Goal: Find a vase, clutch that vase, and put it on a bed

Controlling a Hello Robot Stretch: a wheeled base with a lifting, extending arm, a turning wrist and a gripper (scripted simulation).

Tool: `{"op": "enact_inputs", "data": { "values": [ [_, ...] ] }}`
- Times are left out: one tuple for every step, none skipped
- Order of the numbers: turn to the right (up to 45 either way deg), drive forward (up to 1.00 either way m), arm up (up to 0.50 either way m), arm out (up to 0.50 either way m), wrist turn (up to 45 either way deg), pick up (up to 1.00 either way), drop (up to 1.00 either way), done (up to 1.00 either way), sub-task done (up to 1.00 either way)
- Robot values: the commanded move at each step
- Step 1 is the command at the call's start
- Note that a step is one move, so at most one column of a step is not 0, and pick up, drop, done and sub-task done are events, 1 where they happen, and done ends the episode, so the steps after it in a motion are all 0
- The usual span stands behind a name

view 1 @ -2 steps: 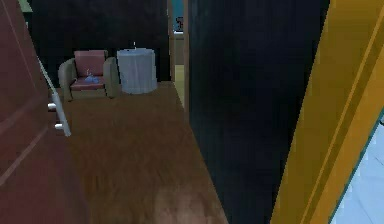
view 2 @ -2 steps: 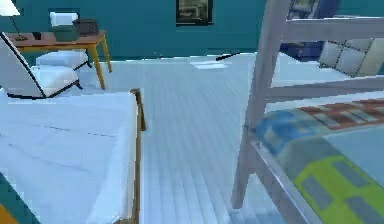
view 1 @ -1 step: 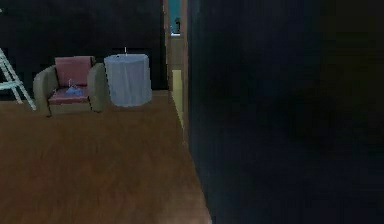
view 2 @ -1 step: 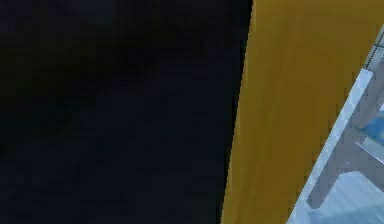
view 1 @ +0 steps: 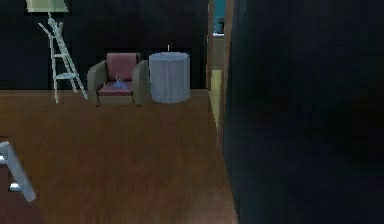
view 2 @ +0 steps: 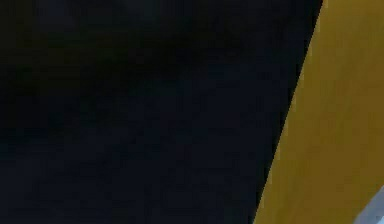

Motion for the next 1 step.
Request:
{"op": "enact_inputs", "data": {
  "values": [
    [0.0,1.00,0.00,0.00,0.0,0.00,0.00,0.00,0.00]
  ]
}}
